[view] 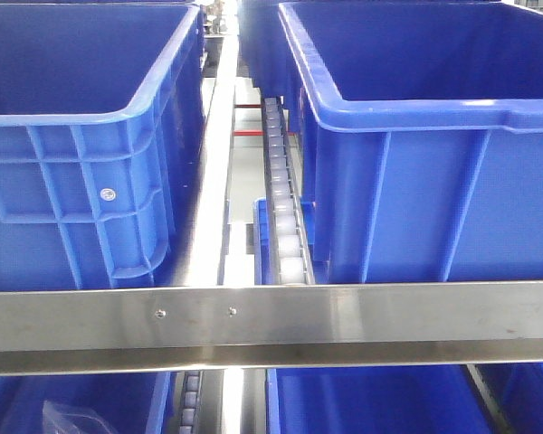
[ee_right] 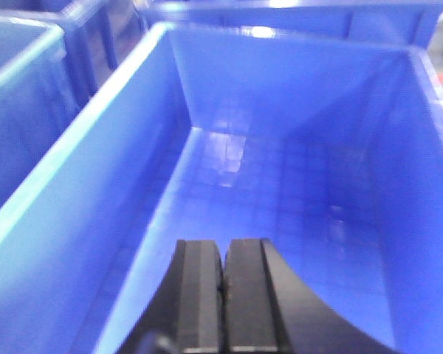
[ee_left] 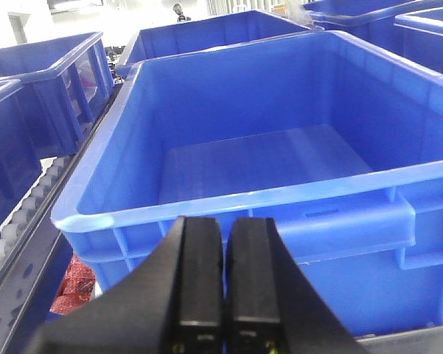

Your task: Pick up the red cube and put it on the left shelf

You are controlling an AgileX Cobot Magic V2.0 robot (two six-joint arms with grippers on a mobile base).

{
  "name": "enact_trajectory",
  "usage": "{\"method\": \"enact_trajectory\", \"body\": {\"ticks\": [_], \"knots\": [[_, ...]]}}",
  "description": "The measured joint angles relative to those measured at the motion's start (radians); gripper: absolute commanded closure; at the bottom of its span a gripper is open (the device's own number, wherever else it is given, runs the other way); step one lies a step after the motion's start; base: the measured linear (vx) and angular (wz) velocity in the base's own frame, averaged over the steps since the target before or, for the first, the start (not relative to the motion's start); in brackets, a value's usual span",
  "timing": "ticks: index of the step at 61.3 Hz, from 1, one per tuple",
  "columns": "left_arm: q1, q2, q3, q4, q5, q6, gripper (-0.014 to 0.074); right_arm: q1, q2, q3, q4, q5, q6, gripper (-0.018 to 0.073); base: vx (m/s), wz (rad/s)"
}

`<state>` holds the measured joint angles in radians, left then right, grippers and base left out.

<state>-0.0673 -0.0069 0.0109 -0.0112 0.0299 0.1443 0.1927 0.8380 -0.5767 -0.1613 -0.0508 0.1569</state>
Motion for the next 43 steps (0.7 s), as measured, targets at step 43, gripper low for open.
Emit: {"method": "enact_trajectory", "body": {"ticks": [43], "knots": [[0.0,0.0,0.0,0.0,0.0,0.0,0.0491,0.0,-0.083,0.087,0.0,0.01,0.0,0.0503,0.0,0.02]]}}
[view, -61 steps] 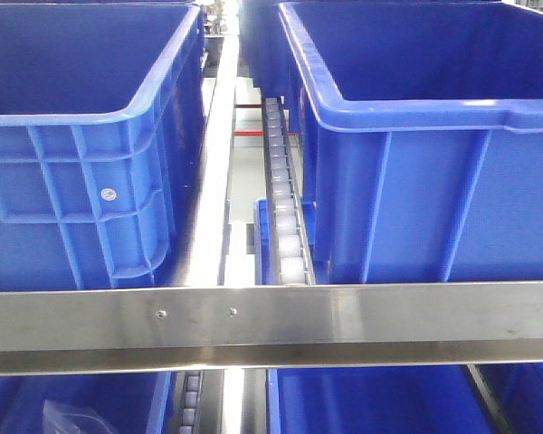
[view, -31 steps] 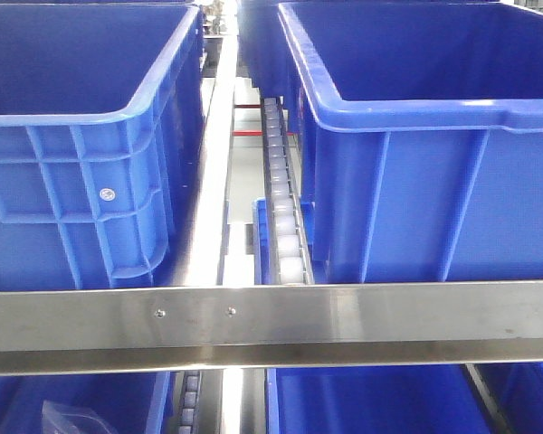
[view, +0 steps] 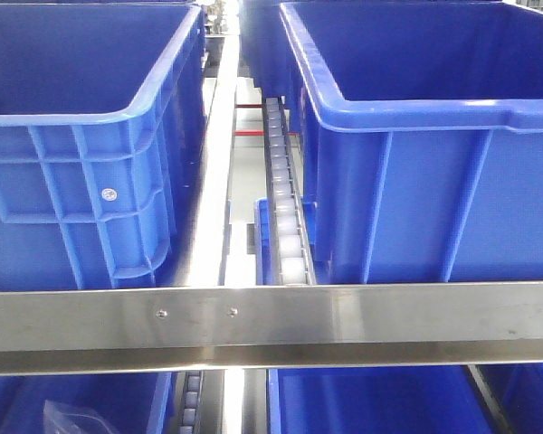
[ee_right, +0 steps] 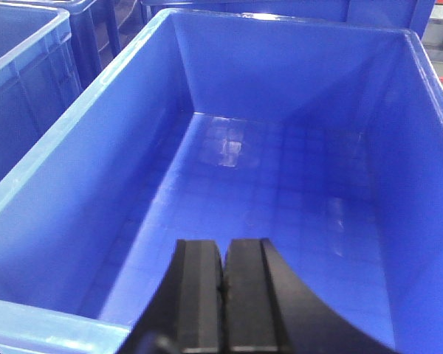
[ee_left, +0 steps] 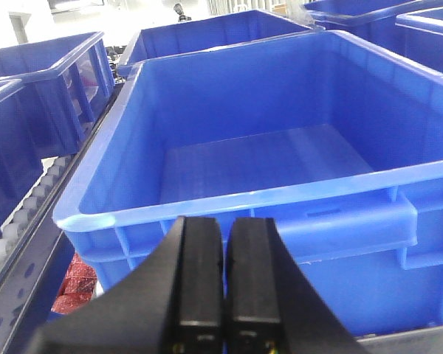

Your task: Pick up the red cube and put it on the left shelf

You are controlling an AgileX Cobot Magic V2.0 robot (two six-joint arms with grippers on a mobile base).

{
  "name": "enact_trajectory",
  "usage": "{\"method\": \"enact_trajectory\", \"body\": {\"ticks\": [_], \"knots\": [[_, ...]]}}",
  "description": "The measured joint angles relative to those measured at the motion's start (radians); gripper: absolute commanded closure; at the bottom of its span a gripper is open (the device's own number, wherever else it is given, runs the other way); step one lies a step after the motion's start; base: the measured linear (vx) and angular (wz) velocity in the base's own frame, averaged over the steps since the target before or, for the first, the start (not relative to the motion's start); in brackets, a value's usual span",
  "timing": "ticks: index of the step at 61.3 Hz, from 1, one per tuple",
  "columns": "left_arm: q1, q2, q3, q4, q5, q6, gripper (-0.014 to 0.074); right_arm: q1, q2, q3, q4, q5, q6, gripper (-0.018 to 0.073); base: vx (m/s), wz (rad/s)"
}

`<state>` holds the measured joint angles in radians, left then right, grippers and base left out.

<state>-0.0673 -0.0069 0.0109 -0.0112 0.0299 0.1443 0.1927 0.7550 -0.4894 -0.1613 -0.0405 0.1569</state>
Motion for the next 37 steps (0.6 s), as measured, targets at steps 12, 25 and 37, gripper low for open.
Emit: {"method": "enact_trajectory", "body": {"ticks": [12,25,37], "knots": [[0.0,0.0,0.0,0.0,0.0,0.0,0.0491,0.0,0.0,0.0,0.0,0.0,0.0,0.0503,0.0,0.0],[0.0,0.0,0.0,0.0,0.0,0.0,0.0491,0.0,-0.082,0.006,0.0,0.008,0.0,0.0503,0.0,0.0],[0.0,0.0,0.0,0.0,0.0,0.0,0.0491,-0.037,-0.236,0.073,0.0,0.006,0.0,0.0503,0.0,0.0]]}}
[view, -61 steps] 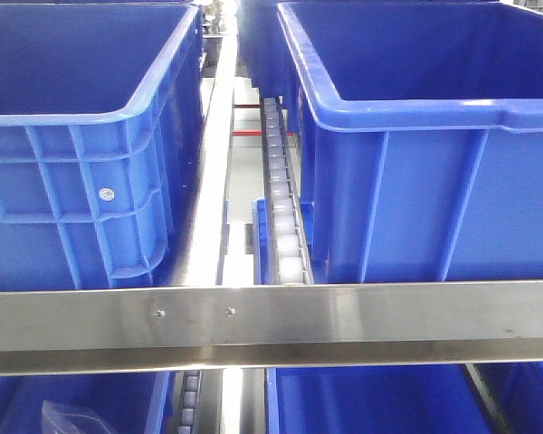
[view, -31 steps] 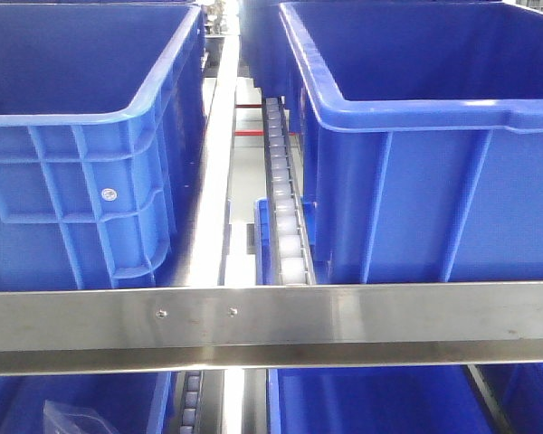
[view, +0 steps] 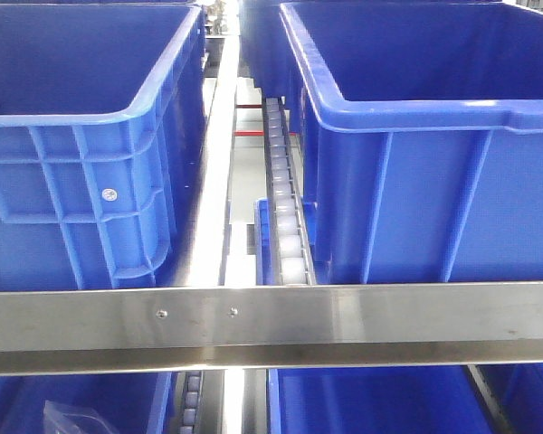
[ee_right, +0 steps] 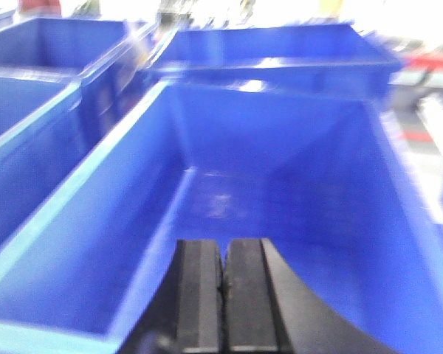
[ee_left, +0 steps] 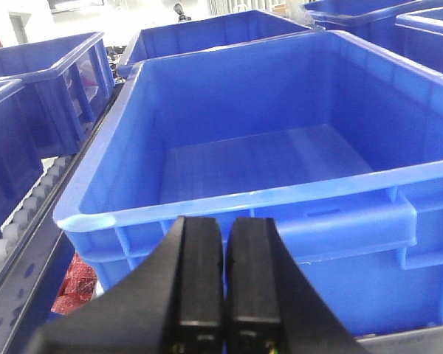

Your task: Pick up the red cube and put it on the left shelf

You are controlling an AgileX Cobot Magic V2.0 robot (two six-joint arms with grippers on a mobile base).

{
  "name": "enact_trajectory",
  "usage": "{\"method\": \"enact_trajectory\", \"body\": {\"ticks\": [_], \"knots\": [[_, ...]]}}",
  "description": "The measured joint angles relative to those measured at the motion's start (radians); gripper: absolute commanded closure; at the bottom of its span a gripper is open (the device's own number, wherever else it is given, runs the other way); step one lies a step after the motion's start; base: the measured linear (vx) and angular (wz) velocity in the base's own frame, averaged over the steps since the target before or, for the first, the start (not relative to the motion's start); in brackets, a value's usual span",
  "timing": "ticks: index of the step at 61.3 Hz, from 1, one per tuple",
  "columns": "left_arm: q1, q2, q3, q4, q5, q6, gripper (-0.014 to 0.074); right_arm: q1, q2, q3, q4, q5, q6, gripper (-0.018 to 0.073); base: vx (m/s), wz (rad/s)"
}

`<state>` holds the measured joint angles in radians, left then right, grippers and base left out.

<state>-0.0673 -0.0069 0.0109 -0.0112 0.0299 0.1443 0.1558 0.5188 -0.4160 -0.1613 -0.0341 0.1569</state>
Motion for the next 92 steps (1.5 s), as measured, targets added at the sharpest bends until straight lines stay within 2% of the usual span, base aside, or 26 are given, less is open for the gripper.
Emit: {"method": "enact_trajectory", "body": {"ticks": [29,38,80,92], "knots": [[0.0,0.0,0.0,0.0,0.0,0.0,0.0491,-0.093,-0.445,0.361,0.0,0.006,0.0,0.0503,0.0,0.0],[0.0,0.0,0.0,0.0,0.0,0.0,0.0491,-0.113,-0.526,0.436,0.0,0.006,0.0,0.0503,0.0,0.0],[0.0,0.0,0.0,0.0,0.0,0.0,0.0491,-0.116,-0.528,0.445,0.0,-0.004,0.0,0.0503,0.0,-0.02],[0.0,0.0,0.0,0.0,0.0,0.0,0.0491,-0.116,-0.528,0.445,0.112,0.018,-0.112,0.0503,0.0,0.0]]}}
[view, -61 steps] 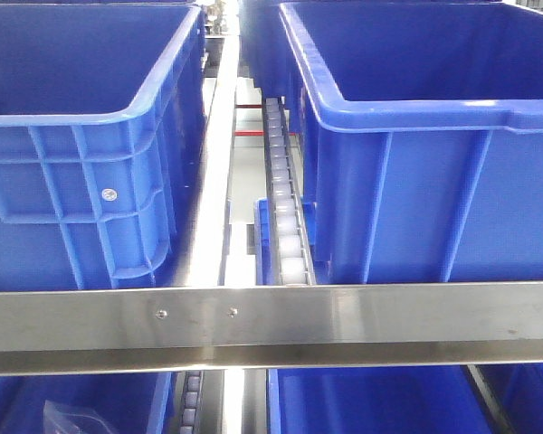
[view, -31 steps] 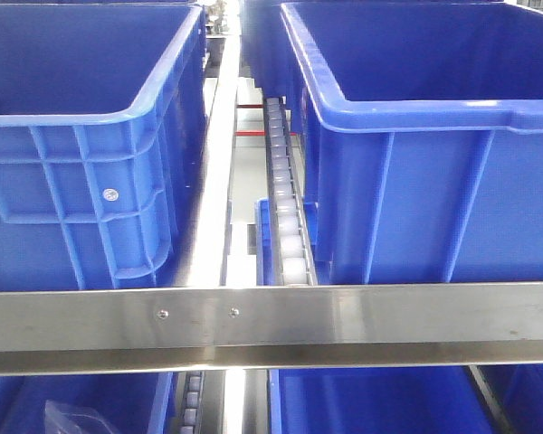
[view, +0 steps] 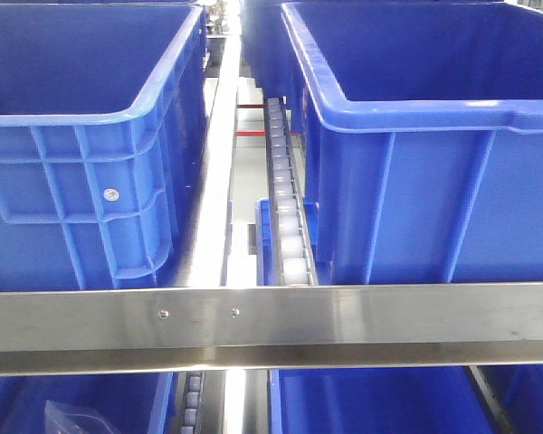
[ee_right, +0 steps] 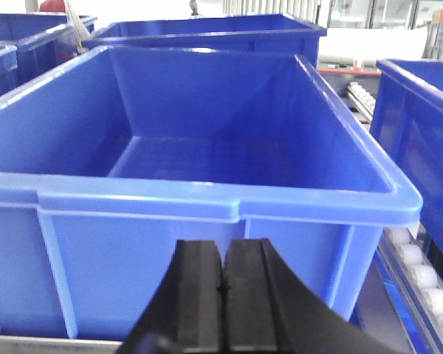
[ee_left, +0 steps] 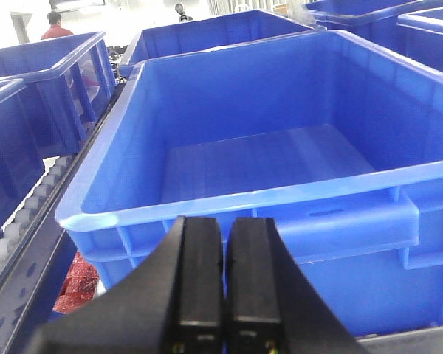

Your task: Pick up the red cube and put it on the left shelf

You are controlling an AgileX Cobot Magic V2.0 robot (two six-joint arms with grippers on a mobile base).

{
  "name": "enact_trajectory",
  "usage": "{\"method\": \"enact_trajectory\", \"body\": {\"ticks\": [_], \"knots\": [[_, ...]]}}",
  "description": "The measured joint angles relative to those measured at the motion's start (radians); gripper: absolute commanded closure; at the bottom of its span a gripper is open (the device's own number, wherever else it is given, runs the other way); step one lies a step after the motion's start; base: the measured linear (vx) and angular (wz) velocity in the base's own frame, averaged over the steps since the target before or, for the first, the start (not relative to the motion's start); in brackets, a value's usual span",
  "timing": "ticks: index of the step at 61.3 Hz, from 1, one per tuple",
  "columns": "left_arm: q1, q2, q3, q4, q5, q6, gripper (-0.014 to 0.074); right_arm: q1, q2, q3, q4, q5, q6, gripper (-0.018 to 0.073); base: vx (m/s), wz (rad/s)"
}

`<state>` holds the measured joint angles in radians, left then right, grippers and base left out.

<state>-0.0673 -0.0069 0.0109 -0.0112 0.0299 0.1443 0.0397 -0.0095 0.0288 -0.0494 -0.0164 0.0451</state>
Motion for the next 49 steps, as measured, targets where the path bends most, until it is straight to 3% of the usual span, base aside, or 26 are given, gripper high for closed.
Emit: {"method": "enact_trajectory", "body": {"ticks": [49], "knots": [[0.0,0.0,0.0,0.0,0.0,0.0,0.0491,0.0,0.0,0.0,0.025,0.002,-0.037,0.0503,0.0,0.0]]}}
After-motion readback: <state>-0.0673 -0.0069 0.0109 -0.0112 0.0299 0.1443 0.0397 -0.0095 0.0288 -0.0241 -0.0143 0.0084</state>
